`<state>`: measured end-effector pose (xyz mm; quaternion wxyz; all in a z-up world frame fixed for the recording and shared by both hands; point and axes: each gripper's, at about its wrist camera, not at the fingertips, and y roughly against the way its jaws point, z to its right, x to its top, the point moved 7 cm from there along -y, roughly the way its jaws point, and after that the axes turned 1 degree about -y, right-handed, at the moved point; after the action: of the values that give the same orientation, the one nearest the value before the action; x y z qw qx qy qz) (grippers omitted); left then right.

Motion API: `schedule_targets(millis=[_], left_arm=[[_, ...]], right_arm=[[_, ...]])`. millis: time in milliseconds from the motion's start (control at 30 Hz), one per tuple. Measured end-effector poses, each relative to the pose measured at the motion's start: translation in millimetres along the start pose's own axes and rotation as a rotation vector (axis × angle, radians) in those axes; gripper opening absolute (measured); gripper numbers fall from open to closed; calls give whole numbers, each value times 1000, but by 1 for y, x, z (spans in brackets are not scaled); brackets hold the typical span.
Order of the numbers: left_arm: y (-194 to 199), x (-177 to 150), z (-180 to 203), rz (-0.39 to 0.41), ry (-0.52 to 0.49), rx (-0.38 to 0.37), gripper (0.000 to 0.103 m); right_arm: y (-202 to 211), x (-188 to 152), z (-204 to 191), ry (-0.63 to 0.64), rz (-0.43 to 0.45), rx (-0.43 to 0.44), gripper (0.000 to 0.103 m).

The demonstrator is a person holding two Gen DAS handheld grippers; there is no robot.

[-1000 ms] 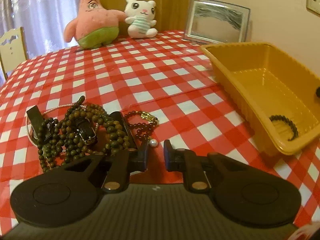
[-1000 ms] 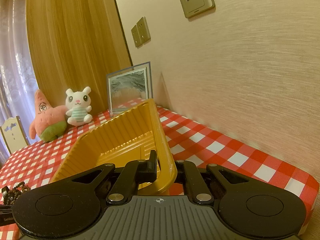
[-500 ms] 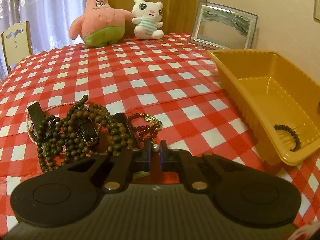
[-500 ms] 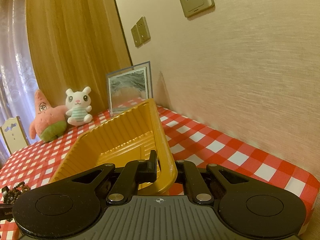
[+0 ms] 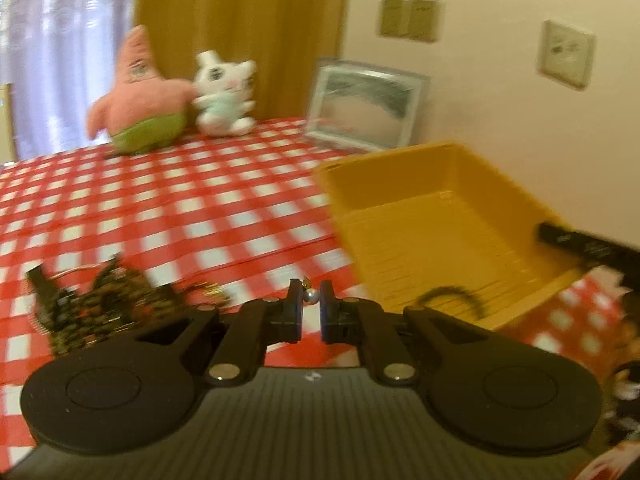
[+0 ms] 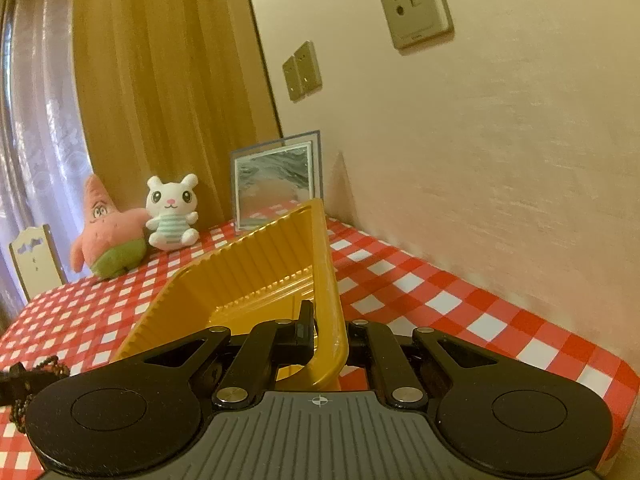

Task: Organize jewelry

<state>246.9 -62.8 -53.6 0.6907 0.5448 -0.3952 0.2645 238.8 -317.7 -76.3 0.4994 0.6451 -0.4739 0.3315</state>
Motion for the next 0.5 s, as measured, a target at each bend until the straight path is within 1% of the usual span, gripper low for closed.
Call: schedule_targets(millis=[133,200,300,367,500], left_arm=[[-6,8,33,0,-14,-98,7],[-16,8,49,-22,-17,-143,7],[-30,5,65,-75,11,-190,7],[-41,3,72,-105,28,-205,7],[-47,-2,79,-125,18,-213,8]], right_arm=[[4,-1,-4,13,2,15,7],[6,1,-7,18,5,16,7],[9,2,-9,32,10,17,7],[10,3,-9,40,12,17,7],[10,3,-8,40,13,15,7]])
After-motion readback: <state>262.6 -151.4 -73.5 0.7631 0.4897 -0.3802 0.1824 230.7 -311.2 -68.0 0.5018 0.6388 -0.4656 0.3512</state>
